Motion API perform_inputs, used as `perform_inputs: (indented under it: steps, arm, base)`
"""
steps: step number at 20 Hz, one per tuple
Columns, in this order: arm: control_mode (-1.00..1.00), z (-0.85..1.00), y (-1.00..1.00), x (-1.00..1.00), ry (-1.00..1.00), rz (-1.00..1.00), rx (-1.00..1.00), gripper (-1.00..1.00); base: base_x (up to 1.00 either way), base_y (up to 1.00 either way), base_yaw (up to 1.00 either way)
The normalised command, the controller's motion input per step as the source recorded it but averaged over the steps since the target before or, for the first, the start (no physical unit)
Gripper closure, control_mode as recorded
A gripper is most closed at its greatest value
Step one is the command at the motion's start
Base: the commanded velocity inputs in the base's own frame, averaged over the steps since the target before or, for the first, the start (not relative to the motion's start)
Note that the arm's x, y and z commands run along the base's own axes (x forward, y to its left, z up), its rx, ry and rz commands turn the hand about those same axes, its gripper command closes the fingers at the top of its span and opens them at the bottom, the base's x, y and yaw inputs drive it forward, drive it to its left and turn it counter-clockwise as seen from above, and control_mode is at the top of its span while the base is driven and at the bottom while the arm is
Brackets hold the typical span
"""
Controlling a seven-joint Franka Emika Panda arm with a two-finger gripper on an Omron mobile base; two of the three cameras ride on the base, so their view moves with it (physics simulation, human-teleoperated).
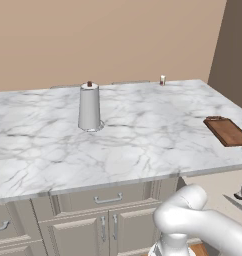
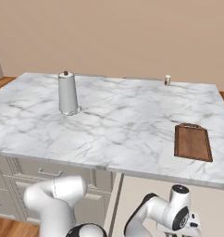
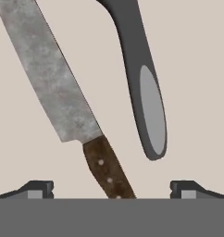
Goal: Open the drawer on the right and place the cutting tools on the cutting board.
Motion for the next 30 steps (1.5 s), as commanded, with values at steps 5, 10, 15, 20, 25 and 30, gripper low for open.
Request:
perform_inputs:
  steps: [5,10,15,20,25,30]
  arm:
    - [-1.00,-0.16,-0.14,0.00,0.00,0.00,0.00,-1.00]
    - [-1.00,-0.18,0.00,-0.09,0.00,0.00,0.00,-1.00]
    - [-1.00,-0.29,0.00,-0.03,0.00,0.00,0.00,-1.00]
    - [-1.00,-0.30,0.00,0.00,0.00,0.00,0.00,-1.00]
    - [-1.00,-0.01,0.00,0.00,0.00,0.00,0.00,-1.00]
    - [-1.00,0.00,0.00,0.00,0.00,0.00,0.00,1.00]
  base:
    - [0.00,0.00,0.00]
    - [0.00,0.00,0.00]
    - [0.00,0.00,0.00]
    - [0.00,0.00,0.00]
    - [0.00,0.00,0.00]
    - [0.00,0.00,0.00]
